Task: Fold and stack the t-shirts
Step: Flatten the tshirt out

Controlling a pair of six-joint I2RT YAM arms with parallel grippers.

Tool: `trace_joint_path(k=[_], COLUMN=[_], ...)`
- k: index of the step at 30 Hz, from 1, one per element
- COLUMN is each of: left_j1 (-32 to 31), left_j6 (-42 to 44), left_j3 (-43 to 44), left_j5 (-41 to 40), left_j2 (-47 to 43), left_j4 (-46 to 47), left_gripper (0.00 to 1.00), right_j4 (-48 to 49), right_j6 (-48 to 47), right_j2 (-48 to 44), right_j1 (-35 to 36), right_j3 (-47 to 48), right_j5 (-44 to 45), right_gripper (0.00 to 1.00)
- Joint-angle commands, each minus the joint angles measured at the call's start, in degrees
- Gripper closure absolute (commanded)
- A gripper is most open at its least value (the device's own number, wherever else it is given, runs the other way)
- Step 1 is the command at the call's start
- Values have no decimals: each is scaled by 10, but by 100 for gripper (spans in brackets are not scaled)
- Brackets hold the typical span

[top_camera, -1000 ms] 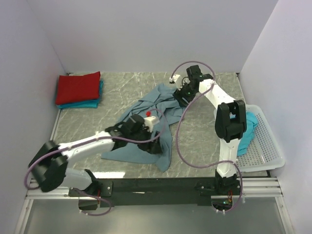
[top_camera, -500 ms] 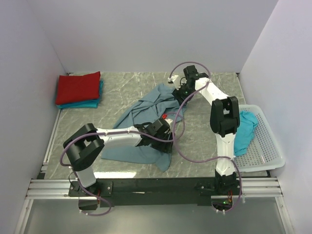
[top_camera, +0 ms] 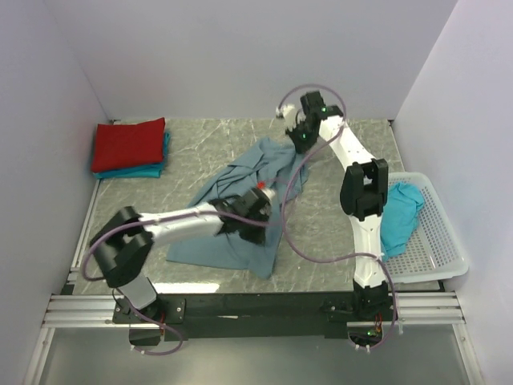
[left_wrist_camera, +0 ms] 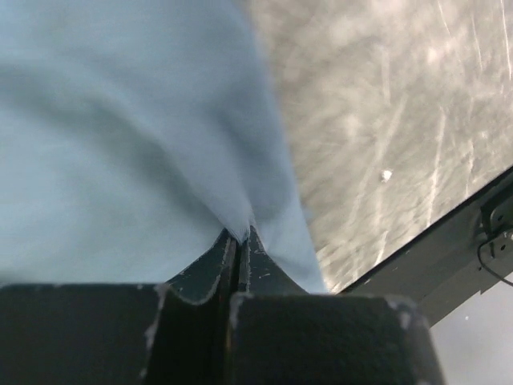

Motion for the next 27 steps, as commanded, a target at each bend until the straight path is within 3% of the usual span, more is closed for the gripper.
trace_joint_path(k=[1,3,4,6,7,10,13,15,19,22,27], left_j1=[107,180,249,309,352,383,383,383,383,383,383], left_j6=[44,79,90,123,132,158,185,206,226,229,192], left_j3=[48,79,133,213,300,459,521,510,377,268,113], left_j5=[-41,-41,-41,-57,-56,-73,-78,-71,-58,1,159], left_j2=[-92,-131,-140,-145,-144,-147,-191,-253,-393,-496,-627], left_j4=[-74,-97,-122,-153,-165,-196,-180,-159,-125,-137,-177], left_gripper=[100,100,100,100,100,100,100,100,100,100,100], right_j4=[2,30,73,105,114,176,205,205,167,103,-82], right_j6=[25,37,42,63,73,110,121,113,76,-14,-197], right_j2=[-7,-27,-43,-102,-125,-241,-366,-445,-572,-693,-887], right_j1=[5,6,6,5,3,-2,-10,-23,-56,-62,-62], right_j3=[142,194,195,192,194,154,106,68,-24,-161,-430], right_j5=[39,63,67,49,33,-23,-49,-62,-104,-151,-197], right_gripper=[100,100,100,100,100,100,100,100,100,100,100])
